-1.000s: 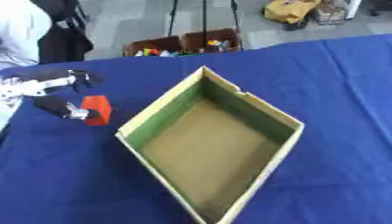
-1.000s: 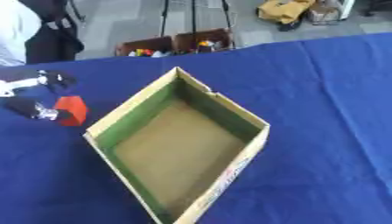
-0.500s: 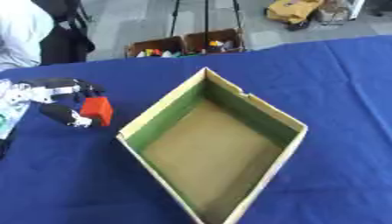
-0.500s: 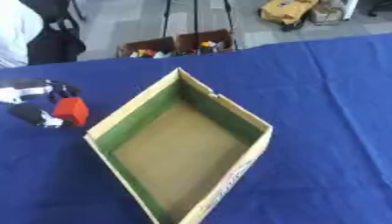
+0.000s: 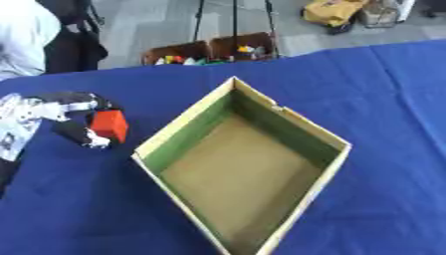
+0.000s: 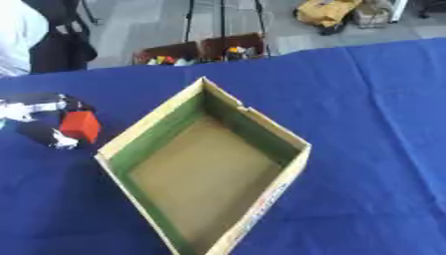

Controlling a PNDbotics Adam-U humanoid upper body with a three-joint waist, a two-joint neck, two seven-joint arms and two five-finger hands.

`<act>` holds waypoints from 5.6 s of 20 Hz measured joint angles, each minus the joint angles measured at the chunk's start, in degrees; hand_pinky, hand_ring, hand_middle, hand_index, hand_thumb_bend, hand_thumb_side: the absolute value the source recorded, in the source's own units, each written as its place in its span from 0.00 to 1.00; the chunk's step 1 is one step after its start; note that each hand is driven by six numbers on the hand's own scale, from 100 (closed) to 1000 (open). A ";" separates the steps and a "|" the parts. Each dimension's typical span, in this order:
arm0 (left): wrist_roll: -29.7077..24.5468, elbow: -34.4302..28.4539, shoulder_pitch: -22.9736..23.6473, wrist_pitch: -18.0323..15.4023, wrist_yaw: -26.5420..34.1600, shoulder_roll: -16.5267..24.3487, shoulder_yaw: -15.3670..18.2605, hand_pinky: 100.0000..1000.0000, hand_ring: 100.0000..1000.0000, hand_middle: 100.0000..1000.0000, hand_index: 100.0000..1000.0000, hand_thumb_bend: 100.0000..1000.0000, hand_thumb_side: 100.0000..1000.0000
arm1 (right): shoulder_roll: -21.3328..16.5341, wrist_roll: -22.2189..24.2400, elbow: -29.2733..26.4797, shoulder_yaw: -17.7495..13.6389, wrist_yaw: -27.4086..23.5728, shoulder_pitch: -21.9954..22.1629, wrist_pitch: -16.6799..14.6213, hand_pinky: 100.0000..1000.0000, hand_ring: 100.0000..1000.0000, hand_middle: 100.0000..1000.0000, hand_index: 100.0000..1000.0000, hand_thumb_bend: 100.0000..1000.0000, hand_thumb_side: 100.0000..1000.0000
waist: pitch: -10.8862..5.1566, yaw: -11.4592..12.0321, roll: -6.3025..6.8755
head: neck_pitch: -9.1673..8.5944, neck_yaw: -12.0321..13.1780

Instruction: Pick up objects on the table and place them in the box.

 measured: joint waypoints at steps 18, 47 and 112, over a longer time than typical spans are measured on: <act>-0.72 -0.01 0.09 0.72 0.90 -0.46 -0.11 0.34 0.48 0.57 0.77 0.00 0.28 | 0.43 -0.45 0.00 -0.32 0.00 0.04 0.37 0.74 0.71 0.78 0.75 0.00 0.62 | 0.11 0.34 0.00 | 0.01 0.15; 0.20 -9.93 0.13 -0.20 7.24 1.14 0.10 0.28 0.51 0.52 0.72 0.00 0.39 | 1.16 -1.05 0.00 -0.84 0.00 1.82 0.98 0.73 0.72 0.77 0.75 0.00 0.59 | -3.47 1.97 0.00 | 2.22 -1.63; -0.72 -15.74 -2.85 0.71 -19.63 -25.74 -16.99 0.68 0.86 0.85 0.97 0.00 0.30 | 2.62 -2.11 0.00 -1.54 -0.44 1.81 0.50 0.73 0.71 0.77 0.75 0.00 0.54 | -5.58 0.01 0.00 | 3.00 -1.21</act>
